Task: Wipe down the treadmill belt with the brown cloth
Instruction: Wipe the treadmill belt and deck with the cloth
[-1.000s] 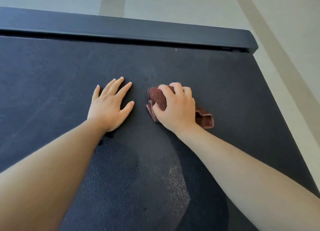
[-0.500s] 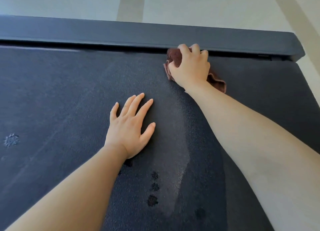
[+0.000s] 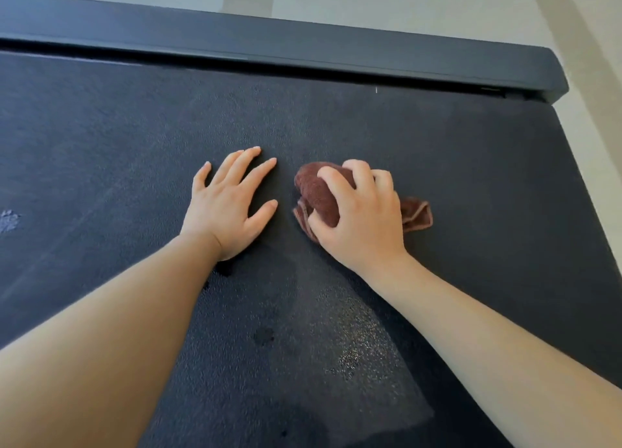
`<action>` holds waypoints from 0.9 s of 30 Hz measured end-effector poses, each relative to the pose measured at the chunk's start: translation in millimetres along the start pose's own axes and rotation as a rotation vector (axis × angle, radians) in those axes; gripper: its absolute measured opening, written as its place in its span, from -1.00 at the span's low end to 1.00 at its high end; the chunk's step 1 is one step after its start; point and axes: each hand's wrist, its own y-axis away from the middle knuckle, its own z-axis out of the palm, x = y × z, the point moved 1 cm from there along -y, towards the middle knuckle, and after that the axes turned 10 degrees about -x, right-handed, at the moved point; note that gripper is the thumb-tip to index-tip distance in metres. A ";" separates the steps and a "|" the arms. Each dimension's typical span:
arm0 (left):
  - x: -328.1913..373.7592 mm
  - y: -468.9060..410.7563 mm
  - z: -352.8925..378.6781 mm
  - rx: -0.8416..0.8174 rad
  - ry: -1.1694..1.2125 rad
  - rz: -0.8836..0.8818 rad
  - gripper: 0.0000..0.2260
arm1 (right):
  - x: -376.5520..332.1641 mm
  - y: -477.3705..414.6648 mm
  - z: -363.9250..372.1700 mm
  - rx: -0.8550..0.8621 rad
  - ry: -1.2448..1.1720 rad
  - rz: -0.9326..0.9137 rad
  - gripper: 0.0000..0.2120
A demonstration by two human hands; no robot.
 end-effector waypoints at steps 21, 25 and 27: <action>-1.1 9.9 9.0 0.051 0.010 0.089 -0.49 | -62.3 134.6 2.5 0.017 -0.031 0.058 -0.57; 2.1 78.4 13.3 -0.072 -0.015 0.302 -0.47 | -92.0 201.9 -0.2 -0.041 -0.061 0.089 -0.56; -10.7 126.4 13.2 -0.140 -0.055 0.449 -0.45 | -106.4 229.3 0.6 -0.040 -0.030 0.033 -0.57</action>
